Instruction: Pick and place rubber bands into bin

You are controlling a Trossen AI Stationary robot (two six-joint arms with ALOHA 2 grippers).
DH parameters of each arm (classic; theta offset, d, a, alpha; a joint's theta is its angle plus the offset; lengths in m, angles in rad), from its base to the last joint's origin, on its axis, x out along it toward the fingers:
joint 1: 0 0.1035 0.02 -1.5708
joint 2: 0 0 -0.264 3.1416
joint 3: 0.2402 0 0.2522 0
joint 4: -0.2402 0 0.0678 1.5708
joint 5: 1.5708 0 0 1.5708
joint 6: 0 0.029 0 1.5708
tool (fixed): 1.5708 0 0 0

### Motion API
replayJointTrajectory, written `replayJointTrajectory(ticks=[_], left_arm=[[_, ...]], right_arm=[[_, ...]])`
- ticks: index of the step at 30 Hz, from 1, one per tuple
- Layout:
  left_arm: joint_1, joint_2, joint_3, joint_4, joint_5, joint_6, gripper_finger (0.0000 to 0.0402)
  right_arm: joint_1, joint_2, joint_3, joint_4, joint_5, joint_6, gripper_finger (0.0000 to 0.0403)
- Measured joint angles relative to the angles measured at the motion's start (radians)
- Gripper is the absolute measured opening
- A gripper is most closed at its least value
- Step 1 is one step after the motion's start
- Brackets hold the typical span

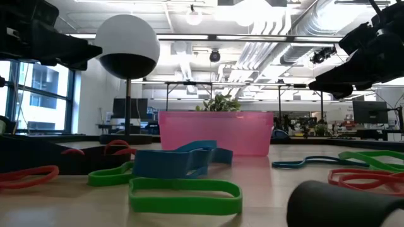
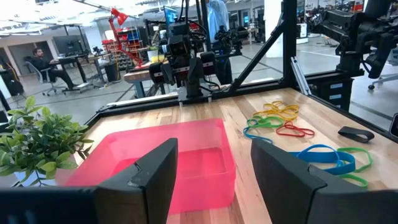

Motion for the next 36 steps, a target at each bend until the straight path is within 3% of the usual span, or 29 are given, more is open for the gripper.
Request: replayJointTrajectory(ticks=[11,15,21,26,28,31,36], left_arm=[[0.000,0.000,0.000,0.016,0.005,-0.024,0.0195],[0.000,0.000,0.000,0.030,0.069,-0.202,0.0194],[0.000,0.000,0.000,0.046,0.083,-0.571,0.0194],[0.000,0.000,0.000,0.038,0.092,-0.594,0.0193],[0.000,0.000,0.000,0.039,0.051,-0.616,0.0193],[0.000,0.000,0.000,0.016,-0.044,-0.619,0.0193],[0.000,0.008,0.000,0.025,-0.144,-0.424,0.0193]], right_arm=[[0.000,0.000,0.000,0.000,0.000,0.000,0.0204],[0.000,0.000,0.000,0.000,0.000,0.000,0.0204],[0.000,0.000,0.000,0.000,0.000,0.000,0.0204],[0.000,0.000,0.000,0.001,0.000,0.000,0.0204],[0.000,0.000,-0.001,0.024,0.010,0.017,0.0204],[0.000,0.000,-0.001,0.140,-0.003,0.254,0.0204],[0.000,0.000,-0.001,0.309,0.033,0.629,0.0204]])
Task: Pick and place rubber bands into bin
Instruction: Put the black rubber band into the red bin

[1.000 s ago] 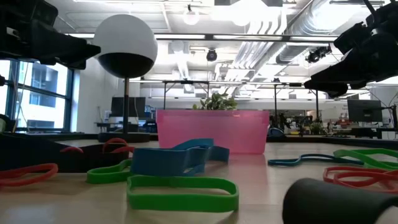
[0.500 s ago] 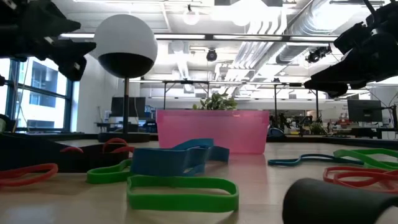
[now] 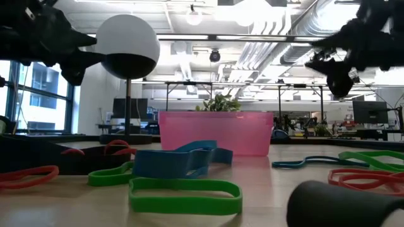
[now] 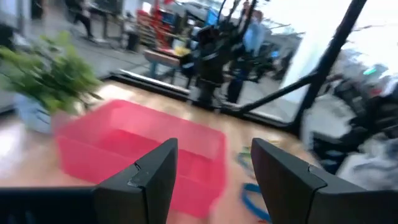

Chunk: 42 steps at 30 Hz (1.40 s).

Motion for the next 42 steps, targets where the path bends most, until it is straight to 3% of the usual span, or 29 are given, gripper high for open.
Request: replayJointTrajectory(ticks=[5,12,17,22,26,28,33,36,39,42], left_arm=[[0.000,0.000,0.000,0.016,-0.105,-0.129,0.0193],[0.000,0.004,0.000,0.022,-0.171,-0.042,0.0193],[0.000,0.004,0.000,0.022,-0.162,-0.004,0.0193],[0.000,0.004,0.000,0.023,-0.027,-0.071,0.0193],[0.000,0.005,0.000,0.028,0.200,-0.153,0.0193],[-0.001,0.005,0.000,0.030,0.265,-0.207,0.0193],[0.000,0.005,0.000,0.065,0.268,-0.247,0.0193],[0.000,0.005,0.000,0.067,0.298,-0.240,0.0193],[-0.005,0.014,0.000,0.062,0.370,-0.240,0.0193],[-0.051,0.050,0.002,0.066,0.398,-0.244,0.0193]], right_arm=[[0.000,0.000,0.000,0.081,0.103,0.225,0.0204],[0.000,0.000,0.000,0.096,0.125,0.237,0.0204],[-0.012,0.003,0.000,0.071,0.249,0.155,0.0204],[-0.011,0.013,0.000,0.215,0.169,0.199,0.0204],[-0.004,0.050,0.015,0.446,0.069,0.160,0.0204],[0.013,0.081,0.064,0.485,0.042,0.098,0.0204],[0.074,0.234,0.251,0.465,0.051,-0.140,0.0204],[0.109,0.352,0.378,0.444,0.003,-0.239,0.0204],[0.134,0.447,0.513,0.283,-0.063,-0.309,0.0204],[0.152,0.523,0.648,-0.005,-0.059,-0.332,0.0204]])
